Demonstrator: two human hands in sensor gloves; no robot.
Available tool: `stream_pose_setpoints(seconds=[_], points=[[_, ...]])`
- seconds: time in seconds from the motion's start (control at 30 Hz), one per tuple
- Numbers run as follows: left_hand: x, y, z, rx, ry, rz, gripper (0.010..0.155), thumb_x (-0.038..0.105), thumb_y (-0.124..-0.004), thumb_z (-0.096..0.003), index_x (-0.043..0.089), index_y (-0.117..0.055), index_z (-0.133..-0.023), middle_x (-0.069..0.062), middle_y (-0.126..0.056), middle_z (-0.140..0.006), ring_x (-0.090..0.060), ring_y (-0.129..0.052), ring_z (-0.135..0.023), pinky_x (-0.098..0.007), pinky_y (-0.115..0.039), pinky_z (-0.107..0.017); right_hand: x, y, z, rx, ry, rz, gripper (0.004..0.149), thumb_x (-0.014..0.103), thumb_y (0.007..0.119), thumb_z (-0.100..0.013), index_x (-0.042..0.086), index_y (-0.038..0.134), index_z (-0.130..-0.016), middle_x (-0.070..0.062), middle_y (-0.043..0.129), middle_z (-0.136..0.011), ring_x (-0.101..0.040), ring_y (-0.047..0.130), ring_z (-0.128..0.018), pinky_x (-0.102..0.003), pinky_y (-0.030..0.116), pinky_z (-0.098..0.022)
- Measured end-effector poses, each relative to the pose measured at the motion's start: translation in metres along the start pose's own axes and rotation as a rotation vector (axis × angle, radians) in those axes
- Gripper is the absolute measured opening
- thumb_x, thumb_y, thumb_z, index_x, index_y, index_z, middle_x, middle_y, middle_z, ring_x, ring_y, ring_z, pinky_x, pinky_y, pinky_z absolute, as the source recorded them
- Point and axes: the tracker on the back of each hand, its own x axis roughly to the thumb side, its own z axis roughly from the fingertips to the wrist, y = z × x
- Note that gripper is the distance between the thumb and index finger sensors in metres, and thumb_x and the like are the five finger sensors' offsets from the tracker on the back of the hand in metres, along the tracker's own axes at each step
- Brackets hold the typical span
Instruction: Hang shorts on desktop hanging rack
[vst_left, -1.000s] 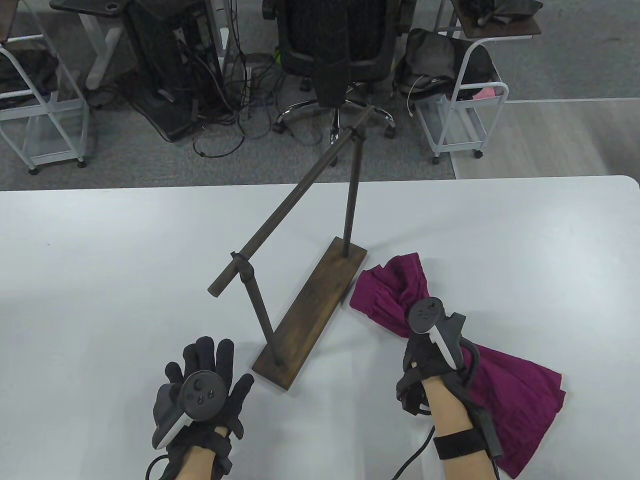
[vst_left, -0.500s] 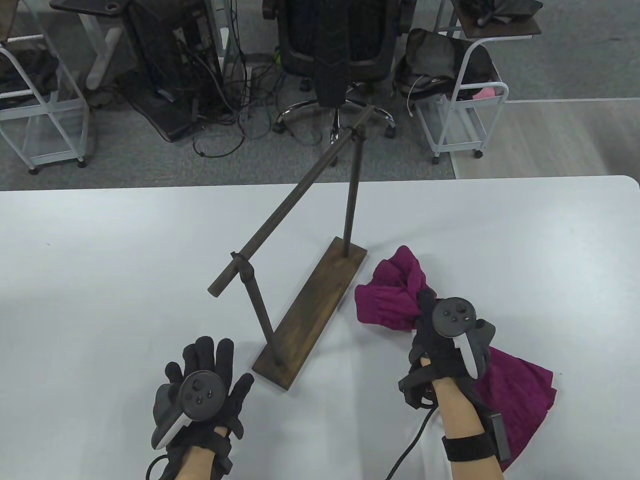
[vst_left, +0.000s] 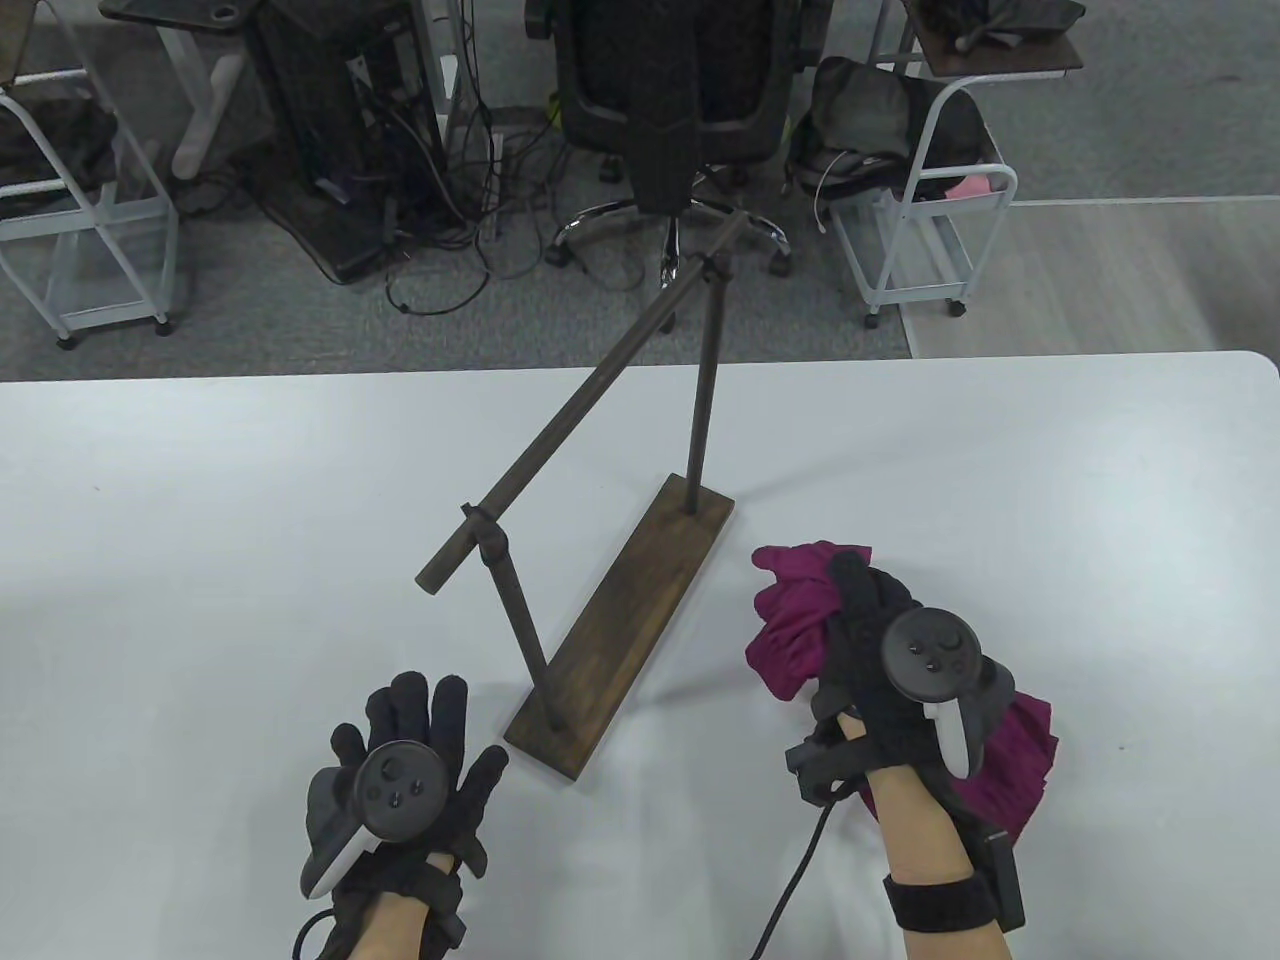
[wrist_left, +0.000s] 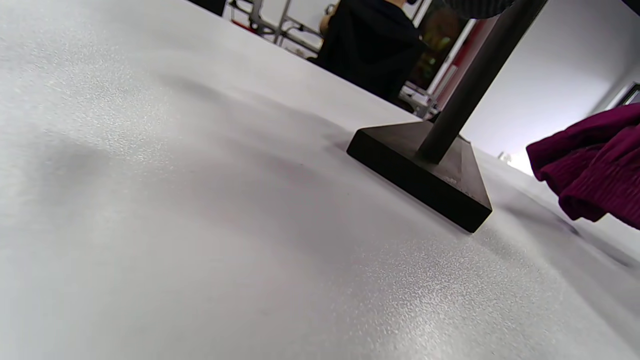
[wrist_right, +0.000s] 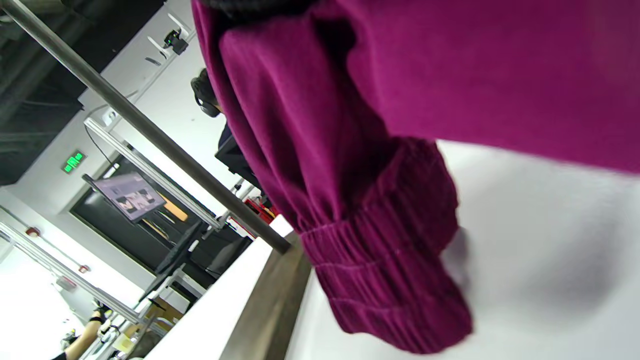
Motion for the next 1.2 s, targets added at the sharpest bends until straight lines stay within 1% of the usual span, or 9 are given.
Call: stream_pose_setpoints(seconds=[0.37, 0.6, 0.9, 1.2], points=[[-0.001, 0.004, 0.001, 0.021, -0.006, 0.022, 0.078, 0.055, -0.052, -0.0616, 0.012, -0.016, -0.116, -0.028, 0.0, -0.114, -0.057, -0.006, -0.107, -0.079, -0.002, -0.065, 0.012, -0.008, 0.001, -0.049, -0.078, -0.139, 0.049, 0.023, 0.061, -0.063, 0.034, 0.041, -0.106, -0.007, 0.04, -0.107, -0.026, 0.056, -0.086, -0.046, 0.052, -0.071], [-0.002, 0.004, 0.001, 0.023, -0.011, 0.039, 0.079, 0.055, -0.052, -0.0615, 0.011, -0.016, -0.116, -0.028, 0.0, -0.114, -0.058, -0.006, -0.106, -0.08, -0.002, -0.065, 0.026, -0.019, 0.0, -0.083, -0.145, -0.297, 0.048, 0.023, 0.062, -0.063, 0.035, 0.042, -0.106, -0.008, 0.04, -0.107, -0.026, 0.056, -0.086, -0.046, 0.052, -0.071], [-0.002, 0.004, 0.001, 0.02, -0.02, 0.058, 0.078, 0.055, -0.052, -0.0617, 0.012, -0.016, -0.116, -0.028, 0.0, -0.114, -0.058, -0.006, -0.106, -0.08, -0.002, -0.065, 0.051, -0.023, -0.01, -0.052, -0.222, -0.558, 0.048, 0.024, 0.061, -0.063, 0.036, 0.041, -0.106, -0.007, 0.039, -0.108, -0.026, 0.056, -0.087, -0.046, 0.051, -0.072], [-0.001, 0.003, 0.0, 0.01, -0.032, 0.072, 0.078, 0.055, -0.052, -0.0616, 0.012, -0.016, -0.116, -0.029, 0.0, -0.114, -0.058, -0.006, -0.106, -0.08, -0.002, -0.065, 0.085, -0.024, -0.016, -0.016, -0.252, -0.732, 0.048, 0.025, 0.06, -0.064, 0.036, 0.038, -0.106, -0.006, 0.037, -0.108, -0.025, 0.054, -0.088, -0.045, 0.05, -0.073]])
